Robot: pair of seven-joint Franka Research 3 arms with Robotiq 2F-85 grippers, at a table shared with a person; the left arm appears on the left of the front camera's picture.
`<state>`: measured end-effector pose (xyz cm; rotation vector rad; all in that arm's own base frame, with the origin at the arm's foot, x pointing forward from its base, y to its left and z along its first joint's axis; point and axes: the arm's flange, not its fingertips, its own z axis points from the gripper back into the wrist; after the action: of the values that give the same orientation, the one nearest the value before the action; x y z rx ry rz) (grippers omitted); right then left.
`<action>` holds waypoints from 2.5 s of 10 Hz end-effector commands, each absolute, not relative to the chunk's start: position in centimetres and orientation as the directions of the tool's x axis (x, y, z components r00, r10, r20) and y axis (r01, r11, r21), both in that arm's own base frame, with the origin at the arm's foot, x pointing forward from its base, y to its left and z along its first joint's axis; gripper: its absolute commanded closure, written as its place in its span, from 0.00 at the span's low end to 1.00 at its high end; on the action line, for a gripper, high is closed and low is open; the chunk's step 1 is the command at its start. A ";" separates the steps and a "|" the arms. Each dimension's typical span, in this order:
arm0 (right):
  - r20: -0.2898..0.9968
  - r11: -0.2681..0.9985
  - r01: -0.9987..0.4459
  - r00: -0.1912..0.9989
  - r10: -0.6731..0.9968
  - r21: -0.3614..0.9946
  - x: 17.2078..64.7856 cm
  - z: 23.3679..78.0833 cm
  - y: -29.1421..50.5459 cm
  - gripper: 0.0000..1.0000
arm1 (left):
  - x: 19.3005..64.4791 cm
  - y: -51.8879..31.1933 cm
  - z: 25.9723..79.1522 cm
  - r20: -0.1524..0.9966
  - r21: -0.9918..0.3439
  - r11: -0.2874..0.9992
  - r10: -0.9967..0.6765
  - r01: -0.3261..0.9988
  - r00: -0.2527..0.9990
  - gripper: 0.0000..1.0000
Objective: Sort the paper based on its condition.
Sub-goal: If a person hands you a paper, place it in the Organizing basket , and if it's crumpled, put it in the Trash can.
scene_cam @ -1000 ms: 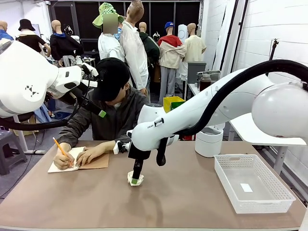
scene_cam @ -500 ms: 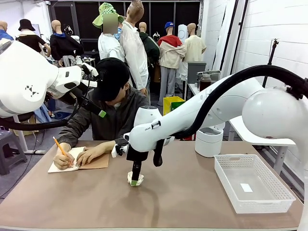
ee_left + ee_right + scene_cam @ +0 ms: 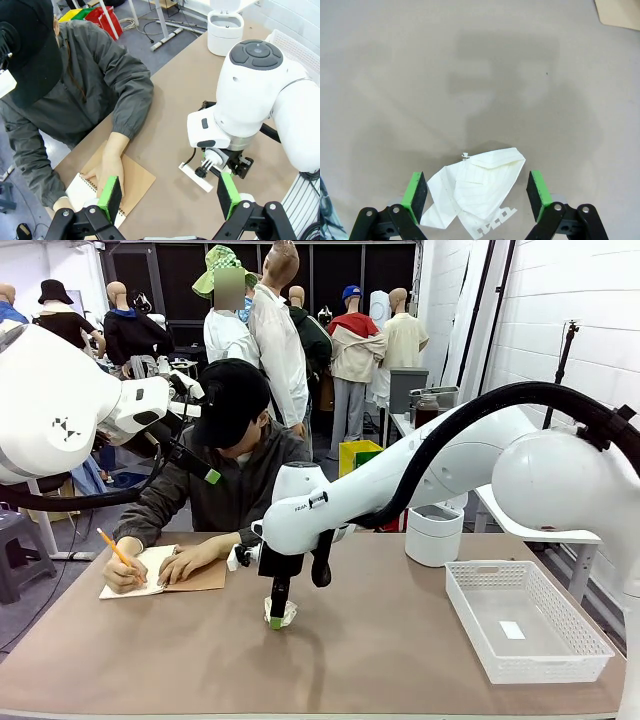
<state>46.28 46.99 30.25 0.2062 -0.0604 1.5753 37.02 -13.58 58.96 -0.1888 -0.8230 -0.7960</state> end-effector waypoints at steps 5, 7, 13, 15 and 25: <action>0.102 -0.003 -0.992 0.009 0.995 0.124 47.2 29.7 48.1 0.33 | 37.0 -13.5 59.0 0.718 0.137 0.712 -0.551 0.689 0.427 0.00; 0.108 -0.003 -0.990 0.012 0.994 0.140 47.2 29.5 48.1 0.44 | 37.0 -13.5 59.0 0.718 0.137 0.712 -0.551 0.689 0.427 0.00; 0.109 0.002 -0.990 0.017 0.994 0.139 47.4 30.0 47.7 0.64 | 37.0 -13.5 59.0 0.718 0.137 0.712 -0.551 0.689 0.427 0.00; 0.121 0.030 -0.992 0.045 0.992 0.122 47.7 32.3 46.2 0.64 | 37.0 -13.5 59.0 0.718 0.137 0.712 -0.551 0.689 0.427 0.00; -0.128 0.402 -0.896 0.428 0.895 -0.189 54.2 50.1 34.0 0.64 | 37.0 -13.5 59.0 0.718 0.137 0.712 -0.551 0.689 0.427 0.00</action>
<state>53.73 32.48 50.57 -0.2246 -0.0299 1.1725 37.03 -13.56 58.98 -0.1883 -0.8233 -0.7953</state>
